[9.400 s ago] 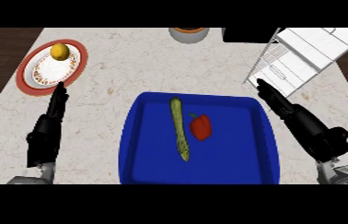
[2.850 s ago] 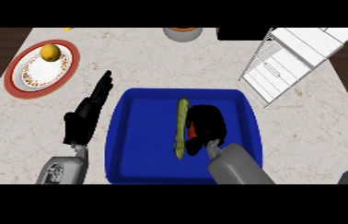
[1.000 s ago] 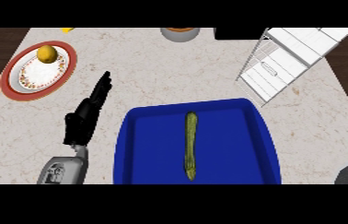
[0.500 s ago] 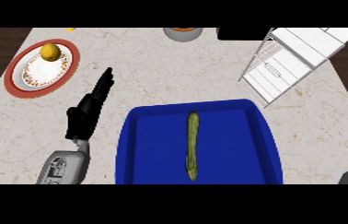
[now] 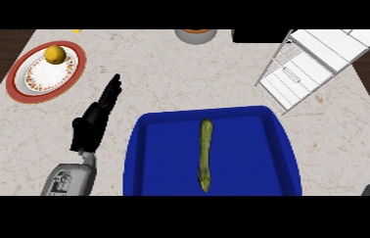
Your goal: Pick the bell pepper from the tray and place it in the tiered shelf
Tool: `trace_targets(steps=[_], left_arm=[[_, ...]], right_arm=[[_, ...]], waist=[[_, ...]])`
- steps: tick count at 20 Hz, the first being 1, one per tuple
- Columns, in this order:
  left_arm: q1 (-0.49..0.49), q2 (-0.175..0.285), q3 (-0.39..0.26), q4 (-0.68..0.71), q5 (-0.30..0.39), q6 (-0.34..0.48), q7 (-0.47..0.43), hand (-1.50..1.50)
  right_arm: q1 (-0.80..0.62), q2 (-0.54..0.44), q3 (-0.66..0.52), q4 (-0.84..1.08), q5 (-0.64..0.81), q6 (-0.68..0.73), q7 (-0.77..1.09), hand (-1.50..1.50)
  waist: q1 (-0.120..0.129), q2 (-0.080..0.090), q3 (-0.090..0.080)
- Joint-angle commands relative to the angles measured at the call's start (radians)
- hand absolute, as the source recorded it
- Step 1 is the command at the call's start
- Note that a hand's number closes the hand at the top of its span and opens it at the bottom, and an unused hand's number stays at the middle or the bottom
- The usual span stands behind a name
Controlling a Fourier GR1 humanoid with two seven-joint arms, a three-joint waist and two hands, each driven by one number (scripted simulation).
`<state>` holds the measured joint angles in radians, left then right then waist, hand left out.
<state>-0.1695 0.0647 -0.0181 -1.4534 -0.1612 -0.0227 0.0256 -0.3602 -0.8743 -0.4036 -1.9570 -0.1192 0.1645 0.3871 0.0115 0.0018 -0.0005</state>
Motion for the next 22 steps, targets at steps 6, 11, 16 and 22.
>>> trace_targets(steps=[6,11,16,22], left_arm=[[-0.043,-0.006,0.003,-0.015,-0.001,0.001,0.060,0.00],[-0.060,0.010,0.014,0.002,0.017,-0.028,0.032,0.00],[-0.011,-0.012,-0.001,0.017,-0.005,-0.003,-0.029,0.00],[-0.011,-0.019,-0.005,0.014,-0.016,0.010,-0.016,0.00]], right_arm=[[-0.155,0.003,0.107,0.187,0.202,-0.035,-0.145,1.50],[-0.273,0.093,0.242,0.375,0.392,-0.166,-0.234,1.50],[-0.309,0.148,0.289,0.450,0.470,-0.212,-0.415,1.50],[-0.344,0.317,0.201,0.559,0.308,-0.253,-0.404,1.50]], waist=[[-0.003,0.000,0.000],[0.013,0.004,0.000],[0.007,0.002,0.000],[0.006,0.001,0.002]])
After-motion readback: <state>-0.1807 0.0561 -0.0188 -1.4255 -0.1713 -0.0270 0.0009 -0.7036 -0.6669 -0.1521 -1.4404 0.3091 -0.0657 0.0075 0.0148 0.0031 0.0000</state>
